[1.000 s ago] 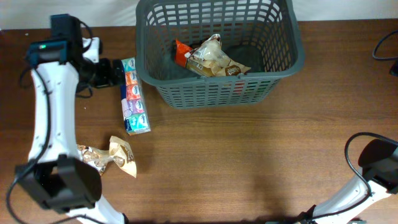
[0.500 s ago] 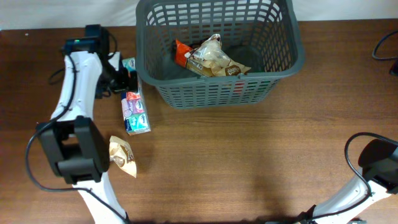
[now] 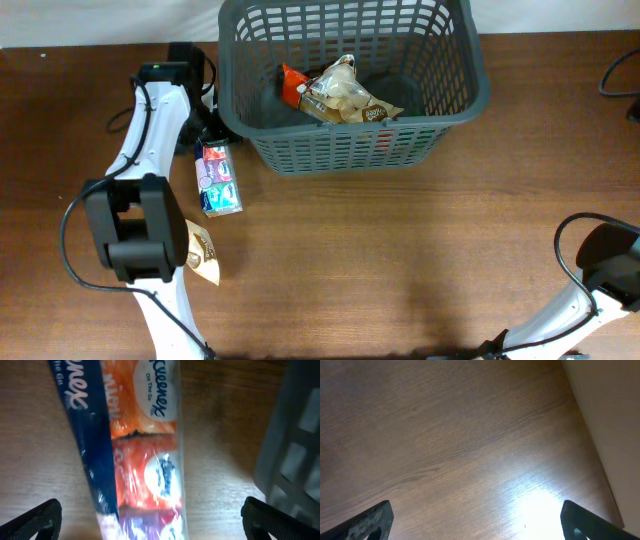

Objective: Pack container
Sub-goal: 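Reach the left gripper to the Kleenex tissue pack and grasp it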

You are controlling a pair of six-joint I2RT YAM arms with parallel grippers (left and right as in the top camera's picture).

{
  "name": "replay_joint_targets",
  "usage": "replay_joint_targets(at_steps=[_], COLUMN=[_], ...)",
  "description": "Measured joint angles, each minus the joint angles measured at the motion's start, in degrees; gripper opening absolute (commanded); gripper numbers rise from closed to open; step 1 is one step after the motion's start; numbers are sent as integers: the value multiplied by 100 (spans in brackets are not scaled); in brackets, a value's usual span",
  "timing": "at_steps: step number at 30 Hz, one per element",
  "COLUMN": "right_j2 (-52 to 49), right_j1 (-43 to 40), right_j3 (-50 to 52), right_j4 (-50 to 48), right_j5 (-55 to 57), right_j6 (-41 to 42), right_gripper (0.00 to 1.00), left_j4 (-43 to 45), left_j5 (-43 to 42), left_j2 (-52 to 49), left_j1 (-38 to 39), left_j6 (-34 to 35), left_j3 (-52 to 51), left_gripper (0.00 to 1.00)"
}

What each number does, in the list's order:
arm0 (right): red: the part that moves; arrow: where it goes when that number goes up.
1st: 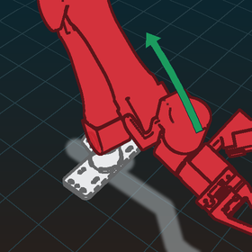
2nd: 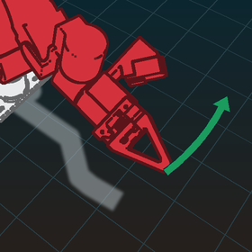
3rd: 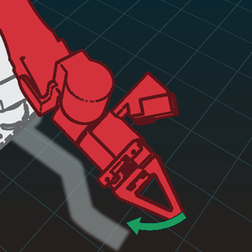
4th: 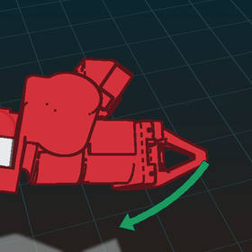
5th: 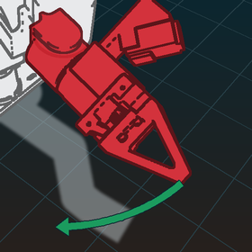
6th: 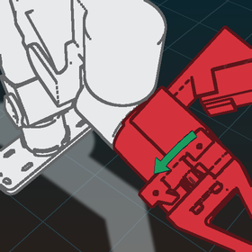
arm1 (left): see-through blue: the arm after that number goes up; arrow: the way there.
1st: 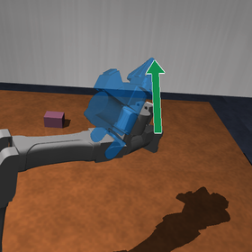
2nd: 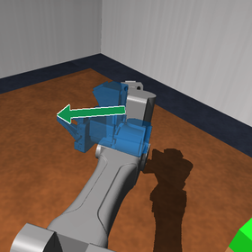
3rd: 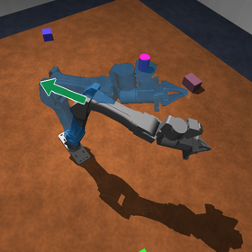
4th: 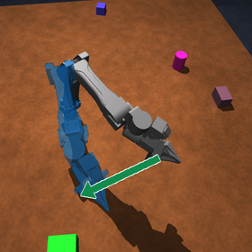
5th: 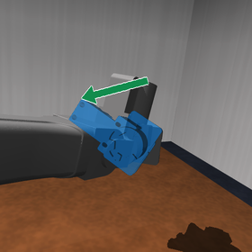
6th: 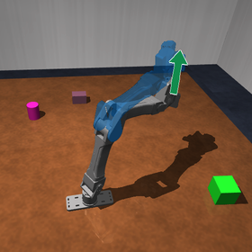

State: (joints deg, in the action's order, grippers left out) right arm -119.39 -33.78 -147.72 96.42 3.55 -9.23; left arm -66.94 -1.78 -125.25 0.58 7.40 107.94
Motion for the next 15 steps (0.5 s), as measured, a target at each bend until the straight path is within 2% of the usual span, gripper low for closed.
replay_joint_targets(at_steps=[15], right_j2=[0], right_j1=[0], right_j3=[0], right_j4=[0], right_j5=[0], right_j6=[2], right_gripper=[99], left_j4=[103], left_j5=[-35], left_j2=[-809], left_j1=[0], left_j6=[20], left_j3=[-4], left_gripper=[99])
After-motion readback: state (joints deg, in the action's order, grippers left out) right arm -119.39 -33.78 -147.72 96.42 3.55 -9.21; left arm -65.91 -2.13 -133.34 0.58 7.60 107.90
